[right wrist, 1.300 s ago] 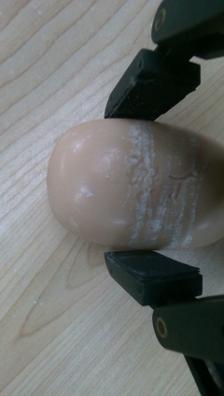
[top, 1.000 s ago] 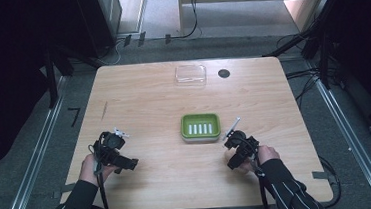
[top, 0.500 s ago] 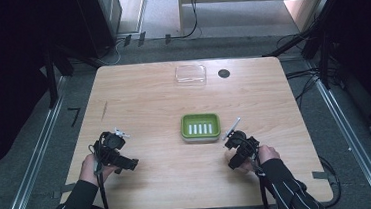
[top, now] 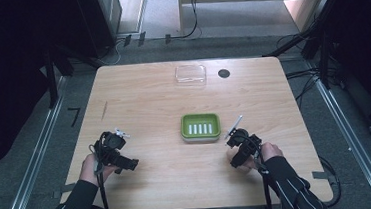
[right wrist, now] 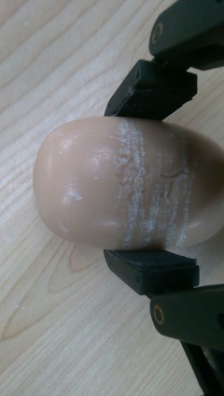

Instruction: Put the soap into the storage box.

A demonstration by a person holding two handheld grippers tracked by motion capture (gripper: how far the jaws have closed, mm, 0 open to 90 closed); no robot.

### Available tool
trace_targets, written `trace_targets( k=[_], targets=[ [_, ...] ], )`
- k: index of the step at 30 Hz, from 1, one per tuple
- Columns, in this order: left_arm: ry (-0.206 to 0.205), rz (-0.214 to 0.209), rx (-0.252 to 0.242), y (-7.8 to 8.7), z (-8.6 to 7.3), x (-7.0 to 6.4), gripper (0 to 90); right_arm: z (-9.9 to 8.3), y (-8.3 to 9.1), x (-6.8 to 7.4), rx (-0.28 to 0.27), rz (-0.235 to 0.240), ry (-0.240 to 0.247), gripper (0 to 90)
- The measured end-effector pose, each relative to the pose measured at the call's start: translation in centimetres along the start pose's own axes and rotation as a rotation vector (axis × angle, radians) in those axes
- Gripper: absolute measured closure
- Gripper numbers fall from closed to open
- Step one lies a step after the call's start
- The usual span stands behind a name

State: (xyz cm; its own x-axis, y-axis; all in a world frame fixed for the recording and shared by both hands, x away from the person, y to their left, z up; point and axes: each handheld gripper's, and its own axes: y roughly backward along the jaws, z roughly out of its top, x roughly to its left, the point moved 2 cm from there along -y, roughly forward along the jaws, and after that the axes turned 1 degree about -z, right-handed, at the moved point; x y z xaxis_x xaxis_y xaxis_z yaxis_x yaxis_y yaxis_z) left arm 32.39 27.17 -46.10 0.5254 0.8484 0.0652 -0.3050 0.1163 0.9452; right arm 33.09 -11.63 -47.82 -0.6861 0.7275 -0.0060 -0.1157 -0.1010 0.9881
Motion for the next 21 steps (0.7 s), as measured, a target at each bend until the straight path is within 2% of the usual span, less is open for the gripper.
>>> trace_targets(
  k=[9,21],
  targets=[
    [-0.005,0.002,-0.001,0.05,0.06,-0.08,0.5,-0.04,0.39,-0.44,-0.006,-0.011,0.010,33.5],
    [-0.007,-0.003,-0.001,0.00,0.04,-0.06,0.5,0.67,0.98,-0.81,-0.012,-0.013,0.047,33.5]
  ],
)
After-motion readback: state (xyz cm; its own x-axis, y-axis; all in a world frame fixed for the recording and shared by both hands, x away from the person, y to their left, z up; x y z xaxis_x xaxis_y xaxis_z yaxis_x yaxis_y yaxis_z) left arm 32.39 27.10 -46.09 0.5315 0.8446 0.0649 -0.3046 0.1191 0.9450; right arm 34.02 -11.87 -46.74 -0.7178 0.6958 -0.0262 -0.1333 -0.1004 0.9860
